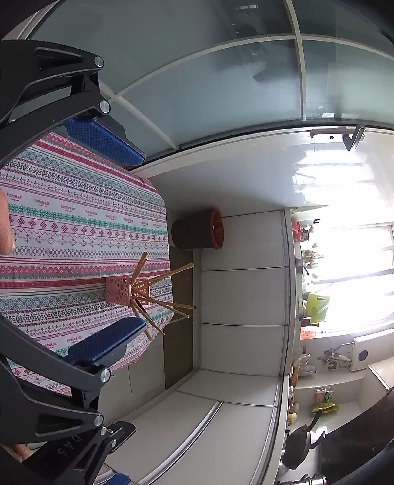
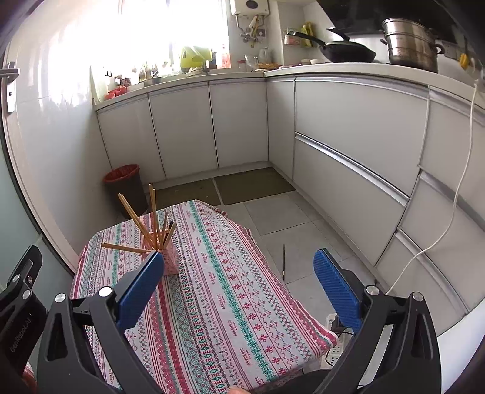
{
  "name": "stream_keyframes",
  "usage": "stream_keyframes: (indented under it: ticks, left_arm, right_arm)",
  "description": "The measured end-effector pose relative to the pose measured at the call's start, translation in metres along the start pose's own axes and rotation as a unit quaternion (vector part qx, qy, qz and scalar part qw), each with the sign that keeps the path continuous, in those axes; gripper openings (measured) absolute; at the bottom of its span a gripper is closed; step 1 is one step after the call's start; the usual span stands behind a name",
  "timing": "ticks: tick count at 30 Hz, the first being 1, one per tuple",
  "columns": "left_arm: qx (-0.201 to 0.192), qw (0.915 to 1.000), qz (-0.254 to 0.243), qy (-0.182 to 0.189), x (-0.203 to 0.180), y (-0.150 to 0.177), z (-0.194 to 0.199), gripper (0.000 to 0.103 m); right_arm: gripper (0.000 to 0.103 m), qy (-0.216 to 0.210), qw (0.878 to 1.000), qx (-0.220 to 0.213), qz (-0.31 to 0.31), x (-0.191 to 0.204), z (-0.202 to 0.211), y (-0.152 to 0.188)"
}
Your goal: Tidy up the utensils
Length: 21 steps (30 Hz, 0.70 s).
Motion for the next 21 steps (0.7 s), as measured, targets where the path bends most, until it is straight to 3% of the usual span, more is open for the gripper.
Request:
stream_keyframes:
  ticks: [21]
  left_arm:
    - [-0.004,1.0,-0.002,-0.007,-0.0016,-0.0053,-0.005,0.096]
  right_arm:
    - [0.096,-0.001,1.0,0.006,-0.006,-0.0035,-0.003,-0.0016]
Point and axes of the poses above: each gripper's, at about its wrist camera, not at the fingertips, and z roughly against the way its jaws point, x to its left, y to its underside, the point moved 9 cm from there along -z, roughly the way its jaws point, and after that the axes turned 12 degrees about z, right-handed, at the moved point
